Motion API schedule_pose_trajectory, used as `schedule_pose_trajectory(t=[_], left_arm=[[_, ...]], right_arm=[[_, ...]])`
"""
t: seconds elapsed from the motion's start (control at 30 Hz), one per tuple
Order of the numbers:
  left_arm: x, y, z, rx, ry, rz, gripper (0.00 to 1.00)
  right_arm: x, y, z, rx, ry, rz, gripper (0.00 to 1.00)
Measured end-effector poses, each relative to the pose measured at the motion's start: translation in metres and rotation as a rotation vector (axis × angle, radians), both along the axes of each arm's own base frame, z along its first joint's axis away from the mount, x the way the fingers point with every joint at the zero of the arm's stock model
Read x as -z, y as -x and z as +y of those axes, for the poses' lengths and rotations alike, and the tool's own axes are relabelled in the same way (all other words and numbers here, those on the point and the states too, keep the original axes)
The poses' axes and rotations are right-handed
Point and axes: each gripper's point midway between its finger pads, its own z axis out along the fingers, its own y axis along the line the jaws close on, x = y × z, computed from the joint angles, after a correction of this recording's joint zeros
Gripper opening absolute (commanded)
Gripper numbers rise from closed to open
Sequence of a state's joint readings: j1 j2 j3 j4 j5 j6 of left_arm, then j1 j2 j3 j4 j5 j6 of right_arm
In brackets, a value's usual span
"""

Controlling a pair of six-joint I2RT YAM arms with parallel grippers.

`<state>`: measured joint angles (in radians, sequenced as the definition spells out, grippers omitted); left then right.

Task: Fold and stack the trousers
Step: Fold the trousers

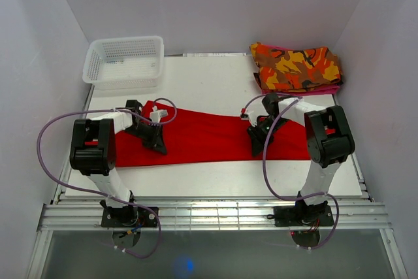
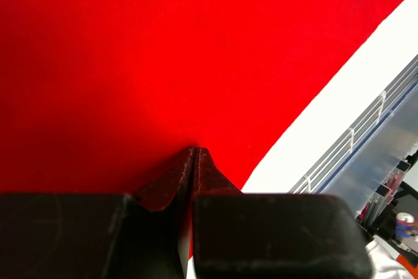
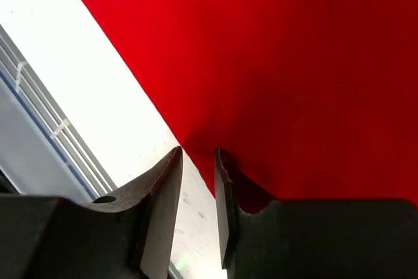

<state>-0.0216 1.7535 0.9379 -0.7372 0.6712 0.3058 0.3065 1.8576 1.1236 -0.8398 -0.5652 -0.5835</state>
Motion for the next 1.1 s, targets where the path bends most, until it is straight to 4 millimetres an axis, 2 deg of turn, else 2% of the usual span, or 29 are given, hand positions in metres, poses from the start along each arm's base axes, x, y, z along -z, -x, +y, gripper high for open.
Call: schedule_pose_trajectory(t=[0.07,0.1,0.17,0.27,0.3,0.33,0.47,0.57,0.67,0.77,0.83,0.87,0.9,0.97,1.1], left_arm=[[0.0,0.0,0.004,-0.006,-0.007,0.005,0.2],[0.0,0.001,0.007,-0.013,-0.01,0.01,0.24],[-0.002,0.001,0.012,-0.025,-0.016,0.019,0.36],[-0.007,-0.006,0.018,-0.024,-0.039,0.005,0.42],[-0.008,-0.011,0.02,-0.023,-0.05,-0.009,0.43],[-0.01,-0.015,0.022,-0.022,-0.06,-0.023,0.44],[-0.014,-0.032,0.031,-0.014,-0.106,-0.081,0.49],[-0.015,-0.041,0.035,-0.012,-0.126,-0.117,0.54],[-0.017,-0.047,0.036,-0.013,-0.134,-0.138,0.63],[-0.02,-0.051,0.037,-0.02,-0.138,-0.155,0.66],[-0.022,-0.054,0.037,-0.023,-0.14,-0.17,0.67],[-0.023,-0.055,0.038,-0.024,-0.142,-0.174,0.67],[-0.024,-0.057,0.038,-0.027,-0.143,-0.18,0.67],[-0.025,-0.06,0.039,-0.028,-0.147,-0.191,0.67],[-0.028,-0.063,0.04,-0.029,-0.157,-0.206,0.67]], right_arm=[[-0.002,0.0,-0.005,0.034,0.003,0.018,0.51],[-0.004,-0.002,-0.009,0.054,0.008,0.02,0.63],[-0.011,-0.009,-0.022,0.1,0.026,-0.005,0.73],[-0.024,-0.035,-0.06,0.211,0.081,-0.102,0.83],[-0.031,-0.045,-0.075,0.261,0.094,-0.139,0.99],[-0.04,-0.054,-0.091,0.318,0.11,-0.174,0.9],[-0.072,-0.079,-0.165,0.524,0.2,-0.32,0.9],[-0.085,-0.081,-0.215,0.654,0.289,-0.376,0.9],[-0.085,-0.075,-0.256,0.765,0.386,-0.382,0.9],[-0.083,-0.069,-0.288,0.846,0.458,-0.378,0.93],[-0.078,-0.066,-0.304,0.882,0.498,-0.369,1.0],[-0.075,-0.066,-0.311,0.892,0.517,-0.365,0.99],[-0.071,-0.066,-0.316,0.898,0.534,-0.361,0.94],[-0.06,-0.067,-0.329,0.911,0.563,-0.354,0.92],[-0.037,-0.065,-0.34,0.914,0.584,-0.309,0.8]])
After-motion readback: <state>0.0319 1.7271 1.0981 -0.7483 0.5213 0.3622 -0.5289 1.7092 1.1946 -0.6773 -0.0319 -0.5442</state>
